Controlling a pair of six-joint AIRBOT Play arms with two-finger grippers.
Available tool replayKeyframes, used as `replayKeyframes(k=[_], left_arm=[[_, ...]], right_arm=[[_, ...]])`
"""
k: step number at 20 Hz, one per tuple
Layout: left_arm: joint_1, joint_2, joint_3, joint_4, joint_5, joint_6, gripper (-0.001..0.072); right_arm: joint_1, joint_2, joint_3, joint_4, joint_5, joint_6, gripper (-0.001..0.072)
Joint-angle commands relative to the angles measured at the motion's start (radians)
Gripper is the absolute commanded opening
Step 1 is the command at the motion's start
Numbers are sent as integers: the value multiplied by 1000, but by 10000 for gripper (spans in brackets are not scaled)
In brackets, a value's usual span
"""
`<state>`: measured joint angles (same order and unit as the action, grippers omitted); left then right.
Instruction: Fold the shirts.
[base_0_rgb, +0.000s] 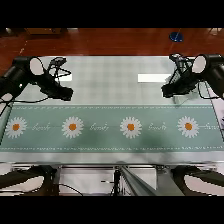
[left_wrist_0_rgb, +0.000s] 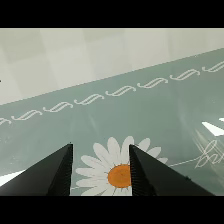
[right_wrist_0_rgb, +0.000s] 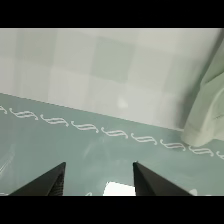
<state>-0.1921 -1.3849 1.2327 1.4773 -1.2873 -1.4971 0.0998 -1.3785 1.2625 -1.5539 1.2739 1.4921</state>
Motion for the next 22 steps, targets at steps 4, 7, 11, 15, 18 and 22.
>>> replayKeyframes(k=[4, 7, 11, 15, 18, 22], left_arm=[[-1, -1, 1, 0, 0, 0, 444], [-1, -1, 1, 0, 0, 0, 444], [-1, -1, 1, 0, 0, 0, 444], [-1, -1, 1, 0, 0, 0, 444], [-1, -1, 1, 0, 0, 0, 443], [-2, -1, 1, 0, 0, 0, 443]], right_arm=[[1, 1, 0, 0, 0, 0, 469], [1, 1, 0, 0, 0, 0, 469], [1, 1, 0, 0, 0, 0, 469], [1, 1, 0, 0, 0, 0, 468], [1, 1, 0, 0, 0, 0, 469], [1, 1, 0, 3, -16, 1, 469]])
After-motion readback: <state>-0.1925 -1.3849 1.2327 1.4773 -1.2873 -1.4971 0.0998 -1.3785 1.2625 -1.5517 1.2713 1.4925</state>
